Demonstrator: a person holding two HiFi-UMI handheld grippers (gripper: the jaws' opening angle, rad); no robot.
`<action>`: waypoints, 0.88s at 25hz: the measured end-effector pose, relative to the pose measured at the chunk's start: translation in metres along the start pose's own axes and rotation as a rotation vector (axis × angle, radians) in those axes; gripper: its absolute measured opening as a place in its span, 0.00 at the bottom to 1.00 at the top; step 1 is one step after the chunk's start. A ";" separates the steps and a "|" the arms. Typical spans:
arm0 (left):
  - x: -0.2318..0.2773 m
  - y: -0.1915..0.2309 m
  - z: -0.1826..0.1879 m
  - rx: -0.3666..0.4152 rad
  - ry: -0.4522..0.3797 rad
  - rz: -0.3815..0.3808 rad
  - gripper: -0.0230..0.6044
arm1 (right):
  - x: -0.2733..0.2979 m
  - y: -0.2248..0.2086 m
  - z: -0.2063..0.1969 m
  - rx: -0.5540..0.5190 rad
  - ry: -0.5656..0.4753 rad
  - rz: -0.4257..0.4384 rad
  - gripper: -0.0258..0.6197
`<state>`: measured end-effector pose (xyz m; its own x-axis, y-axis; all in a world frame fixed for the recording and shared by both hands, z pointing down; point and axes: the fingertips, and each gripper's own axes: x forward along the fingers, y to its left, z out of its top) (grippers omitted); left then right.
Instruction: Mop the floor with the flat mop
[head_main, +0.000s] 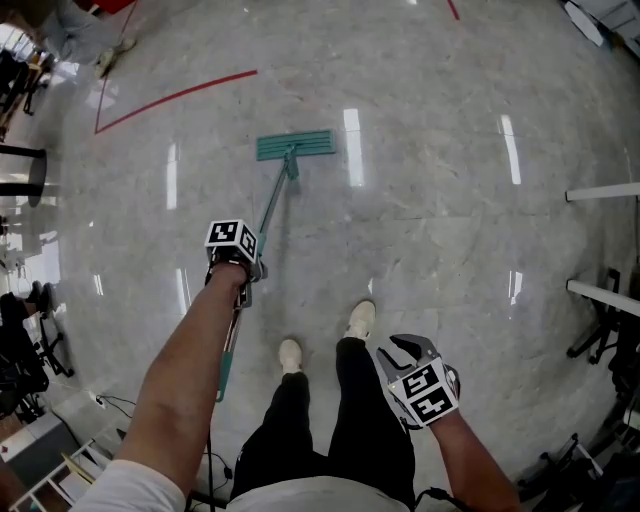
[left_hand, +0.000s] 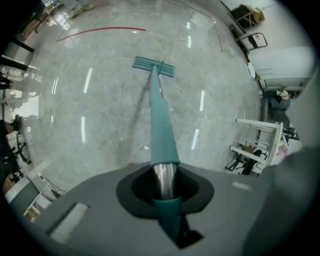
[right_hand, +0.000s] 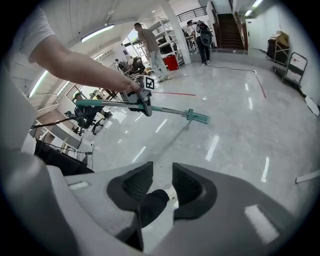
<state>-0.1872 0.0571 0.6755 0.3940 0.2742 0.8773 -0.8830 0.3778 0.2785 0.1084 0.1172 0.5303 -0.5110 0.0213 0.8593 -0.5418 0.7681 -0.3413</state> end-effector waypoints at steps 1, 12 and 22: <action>-0.001 0.000 0.004 0.004 0.000 0.010 0.13 | -0.002 0.000 -0.002 0.009 0.000 -0.001 0.23; -0.020 0.026 -0.008 0.065 -0.064 0.051 0.12 | -0.007 -0.003 -0.014 0.017 0.000 -0.045 0.23; -0.024 0.073 -0.112 0.098 -0.092 0.027 0.12 | 0.004 0.032 0.005 -0.033 -0.015 -0.038 0.23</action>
<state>-0.2320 0.1775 0.6310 0.3483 0.1997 0.9158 -0.9155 0.2821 0.2867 0.0856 0.1385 0.5214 -0.5007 -0.0180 0.8654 -0.5386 0.7891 -0.2953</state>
